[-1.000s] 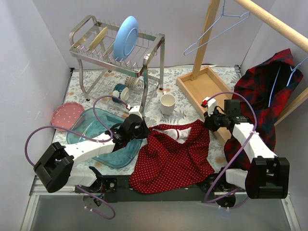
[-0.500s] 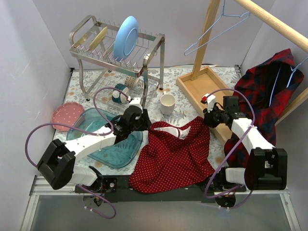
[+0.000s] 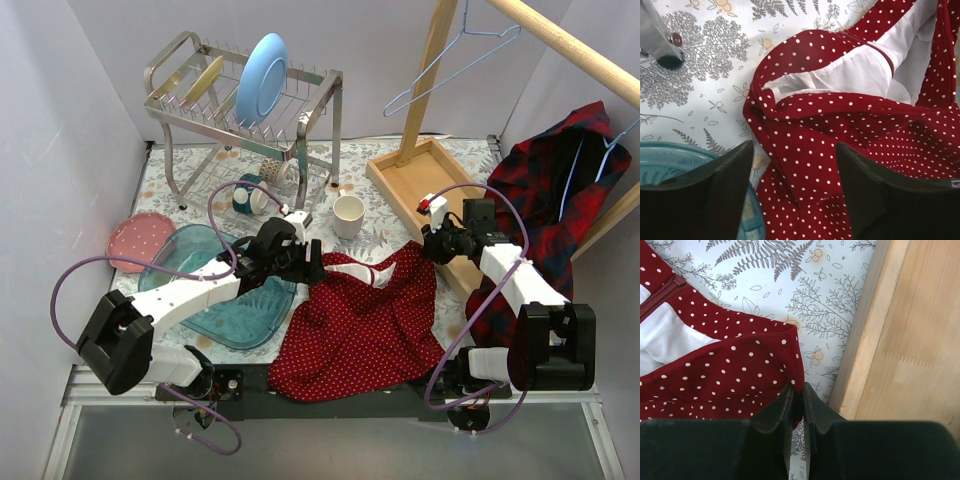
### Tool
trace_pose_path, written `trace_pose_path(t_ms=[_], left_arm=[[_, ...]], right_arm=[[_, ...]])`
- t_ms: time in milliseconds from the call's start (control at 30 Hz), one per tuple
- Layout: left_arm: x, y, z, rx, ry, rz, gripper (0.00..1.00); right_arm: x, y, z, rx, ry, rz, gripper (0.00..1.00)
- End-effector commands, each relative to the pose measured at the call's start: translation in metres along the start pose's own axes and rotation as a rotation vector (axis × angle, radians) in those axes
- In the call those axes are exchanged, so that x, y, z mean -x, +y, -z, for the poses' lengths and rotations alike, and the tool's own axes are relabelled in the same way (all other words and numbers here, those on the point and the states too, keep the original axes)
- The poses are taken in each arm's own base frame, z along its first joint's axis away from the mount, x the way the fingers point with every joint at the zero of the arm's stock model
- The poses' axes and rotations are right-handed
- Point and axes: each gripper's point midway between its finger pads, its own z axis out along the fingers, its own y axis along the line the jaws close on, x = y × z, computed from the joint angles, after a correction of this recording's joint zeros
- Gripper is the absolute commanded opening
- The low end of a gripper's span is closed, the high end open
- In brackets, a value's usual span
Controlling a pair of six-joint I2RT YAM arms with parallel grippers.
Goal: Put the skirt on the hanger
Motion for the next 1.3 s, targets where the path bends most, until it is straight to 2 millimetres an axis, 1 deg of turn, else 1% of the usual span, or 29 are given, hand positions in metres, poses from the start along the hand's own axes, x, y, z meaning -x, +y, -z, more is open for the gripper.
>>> trace_pose_path(t_ms=[0, 33, 67, 133, 167, 233, 267, 333, 400, 433, 467, 500, 533, 633, 667, 733, 767, 833, 867, 1000, 1100, 1167, 1267], left_arm=[[0.015, -0.015, 0.001, -0.038, 0.011, 0.020, 0.59], [0.021, -0.012, -0.002, -0.007, -0.002, 0.032, 0.57], [0.017, -0.003, -0.010, 0.036, 0.014, 0.046, 0.55], [0.022, 0.007, -0.016, 0.106, -0.003, 0.081, 0.53], [0.019, 0.009, -0.021, 0.114, 0.009, 0.090, 0.52], [0.020, 0.009, -0.025, 0.114, 0.009, 0.098, 0.51], [0.018, 0.010, -0.028, 0.120, 0.018, 0.101, 0.50], [0.021, 0.021, -0.030, 0.180, -0.002, 0.093, 0.50], [0.021, 0.025, -0.032, 0.196, -0.002, 0.091, 0.47], [0.021, 0.025, -0.033, 0.196, -0.002, 0.089, 0.36], [0.020, 0.021, -0.034, 0.177, 0.007, 0.090, 0.28], [0.020, 0.019, -0.034, 0.166, 0.010, 0.089, 0.24], [0.018, 0.019, -0.035, 0.163, 0.017, 0.087, 0.23], [0.017, 0.019, -0.038, 0.164, 0.026, 0.084, 0.23], [0.017, 0.019, -0.038, 0.163, 0.028, 0.083, 0.21], [0.013, 0.021, -0.039, 0.166, 0.037, 0.082, 0.19], [0.013, 0.022, -0.039, 0.170, 0.035, 0.081, 0.11], [0.013, 0.028, -0.039, 0.194, 0.021, 0.078, 0.02], [0.013, 0.029, -0.038, 0.203, 0.015, 0.076, 0.00], [0.015, 0.035, -0.033, 0.228, -0.009, 0.070, 0.00], [0.023, 0.036, -0.021, 0.239, -0.052, 0.068, 0.00], [0.031, 0.039, -0.008, 0.263, -0.091, 0.060, 0.00], [0.045, 0.046, 0.014, 0.298, -0.152, 0.057, 0.00]], right_arm=[[0.019, -0.010, 0.003, -0.026, -0.051, 0.018, 0.19], [0.019, -0.009, 0.002, -0.022, -0.051, 0.018, 0.18], [0.018, -0.008, 0.003, -0.019, -0.052, 0.019, 0.18], [0.019, -0.007, 0.004, -0.018, -0.058, 0.026, 0.18], [0.018, -0.006, 0.004, -0.019, -0.060, 0.027, 0.18], [0.019, -0.006, 0.005, -0.019, -0.064, 0.032, 0.18], [0.018, -0.006, 0.005, -0.019, -0.063, 0.035, 0.18], [0.018, -0.005, 0.004, -0.010, -0.062, 0.032, 0.18], [0.017, -0.004, 0.004, -0.008, -0.062, 0.034, 0.18], [0.018, -0.004, 0.004, -0.009, -0.064, 0.036, 0.18], [0.018, -0.004, 0.004, -0.009, -0.063, 0.035, 0.18], [0.018, -0.004, 0.004, -0.009, -0.064, 0.037, 0.18], [0.017, -0.004, 0.004, -0.007, -0.064, 0.037, 0.18], [0.017, -0.003, 0.004, -0.005, -0.066, 0.038, 0.18], [0.017, -0.003, 0.005, -0.005, -0.066, 0.038, 0.18], [0.019, -0.003, 0.005, -0.006, -0.071, 0.041, 0.18], [0.019, -0.002, 0.006, -0.005, -0.075, 0.043, 0.18], [0.020, -0.001, 0.007, -0.005, -0.081, 0.048, 0.17], [0.020, -0.001, 0.008, -0.005, -0.081, 0.048, 0.17], [0.023, 0.000, 0.011, -0.012, -0.092, 0.060, 0.17], [0.025, 0.000, 0.015, -0.026, -0.104, 0.078, 0.17], [0.029, 0.000, 0.020, -0.032, -0.120, 0.094, 0.17], [0.041, 0.006, 0.035, -0.043, -0.184, 0.144, 0.17]])
